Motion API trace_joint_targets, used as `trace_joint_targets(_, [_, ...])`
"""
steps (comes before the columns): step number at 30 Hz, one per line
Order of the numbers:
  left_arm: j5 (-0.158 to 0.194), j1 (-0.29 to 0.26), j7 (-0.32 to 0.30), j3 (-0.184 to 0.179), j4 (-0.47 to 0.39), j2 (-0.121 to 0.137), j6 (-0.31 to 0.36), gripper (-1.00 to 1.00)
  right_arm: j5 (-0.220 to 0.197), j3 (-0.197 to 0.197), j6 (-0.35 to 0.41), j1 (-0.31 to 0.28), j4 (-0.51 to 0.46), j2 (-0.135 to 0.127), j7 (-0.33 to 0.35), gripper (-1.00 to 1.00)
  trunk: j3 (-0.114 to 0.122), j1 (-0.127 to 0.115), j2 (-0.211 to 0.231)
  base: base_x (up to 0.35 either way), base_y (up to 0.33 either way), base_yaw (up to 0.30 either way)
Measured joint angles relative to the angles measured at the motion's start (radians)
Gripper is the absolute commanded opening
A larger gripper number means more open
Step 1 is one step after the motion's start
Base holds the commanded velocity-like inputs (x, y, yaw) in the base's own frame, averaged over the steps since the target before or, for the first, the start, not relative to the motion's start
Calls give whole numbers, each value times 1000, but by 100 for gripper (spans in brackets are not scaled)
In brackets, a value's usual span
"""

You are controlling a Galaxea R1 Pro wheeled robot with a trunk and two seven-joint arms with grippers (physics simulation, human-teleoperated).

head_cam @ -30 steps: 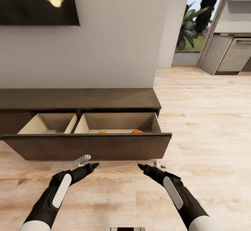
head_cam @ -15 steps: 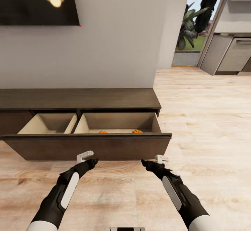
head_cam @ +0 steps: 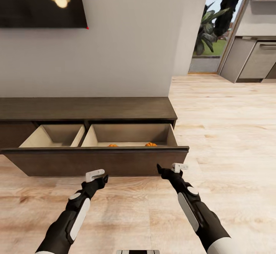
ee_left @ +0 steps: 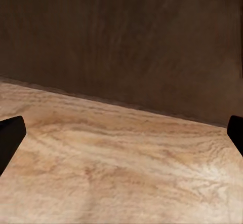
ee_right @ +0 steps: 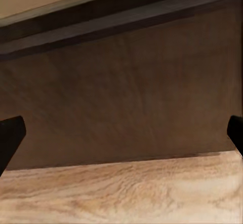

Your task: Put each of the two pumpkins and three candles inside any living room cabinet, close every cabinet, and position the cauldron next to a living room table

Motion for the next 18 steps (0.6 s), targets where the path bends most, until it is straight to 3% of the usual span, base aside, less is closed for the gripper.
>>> trace_joint_targets(1, [-30, 15, 2, -17, -1, 0, -51, 100, 3, 1, -34, 0, 11, 1, 0, 100, 0, 0, 0, 0, 0, 0])
trace_joint_targets(4, [-75, 49, 2, -34, -9, 0, -153, 100, 14, 6, -90, 1, 69, 1, 0, 100, 0, 0, 0, 0, 0, 0])
trace_joint_targets(10, [-89, 69, 3, -39, -12, 2, -198, 100, 76, 35, -185, 1, 216, 2, -1, 100, 0, 0, 0, 0, 0, 0])
trace_joint_targets(18, [-103, 105, 8, -39, -13, 3, -331, 100, 85, 55, -298, 1, 308, 3, 0, 100, 0, 0, 0, 0, 0, 0])
